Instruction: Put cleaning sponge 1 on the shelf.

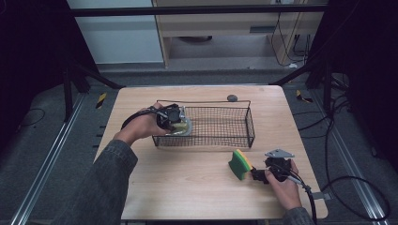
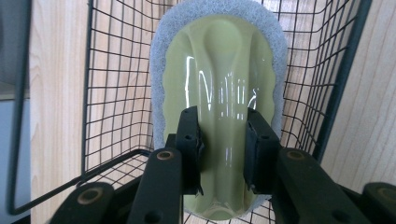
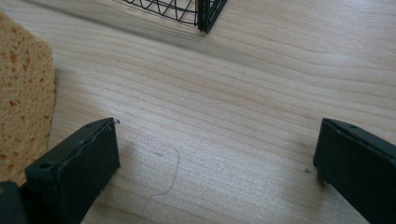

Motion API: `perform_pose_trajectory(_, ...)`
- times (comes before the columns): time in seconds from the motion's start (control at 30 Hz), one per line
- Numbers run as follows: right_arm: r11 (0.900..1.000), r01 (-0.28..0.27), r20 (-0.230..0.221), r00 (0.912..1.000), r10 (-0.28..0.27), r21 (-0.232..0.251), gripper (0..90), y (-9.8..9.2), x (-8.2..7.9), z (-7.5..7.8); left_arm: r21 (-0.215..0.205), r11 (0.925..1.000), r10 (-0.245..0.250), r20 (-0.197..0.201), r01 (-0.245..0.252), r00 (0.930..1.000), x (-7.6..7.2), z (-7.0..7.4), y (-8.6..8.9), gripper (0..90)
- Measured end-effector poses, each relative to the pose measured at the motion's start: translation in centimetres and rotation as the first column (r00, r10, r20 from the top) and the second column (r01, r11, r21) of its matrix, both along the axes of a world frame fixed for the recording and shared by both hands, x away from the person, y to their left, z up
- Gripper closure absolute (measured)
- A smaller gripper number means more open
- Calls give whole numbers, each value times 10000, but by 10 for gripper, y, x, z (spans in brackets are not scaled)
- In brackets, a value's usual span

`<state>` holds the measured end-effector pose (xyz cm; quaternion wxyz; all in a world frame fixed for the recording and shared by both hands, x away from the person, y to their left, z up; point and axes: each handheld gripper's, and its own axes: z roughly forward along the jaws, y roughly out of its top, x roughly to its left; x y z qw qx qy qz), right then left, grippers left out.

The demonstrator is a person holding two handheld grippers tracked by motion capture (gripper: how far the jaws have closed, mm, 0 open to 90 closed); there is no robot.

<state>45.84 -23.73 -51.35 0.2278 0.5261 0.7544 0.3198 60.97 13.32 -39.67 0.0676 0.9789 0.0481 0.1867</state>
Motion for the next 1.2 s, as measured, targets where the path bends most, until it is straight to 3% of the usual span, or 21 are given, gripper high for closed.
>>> perform_pose_trajectory(0.5, 10000, 6, 1, 10000, -6, 22, 5, 0, 0, 0, 262, 9996, 90, -585, -75, 9982, 9, -14, -4, 703)
perform_pose_trajectory(0.77, 10000, -2, -1, 10000, 2, 0, 5, 0, 0, 0, 223, 9996, 194, -564, -181, 9982, 12, -15, -2, 681)
perform_pose_trajectory(1.03, 10000, -3, 0, 10000, 3, -2, 5, 0, 0, 0, -489, 9983, 301, -493, -325, 9983, 9, 0, 4, 651)
perform_pose_trajectory(1.1, 10000, -3, 1, 10000, 3, -1, 5, 0, 0, 0, -1018, 9938, 409, -323, -440, 9986, 7, 11, 8, 650)
perform_pose_trajectory(1.2, 10000, -3, 0, 10000, 3, -1, 5, 0, 0, 0, -1308, 9904, 421, -178, -440, 9990, 3, 21, 11, 631)
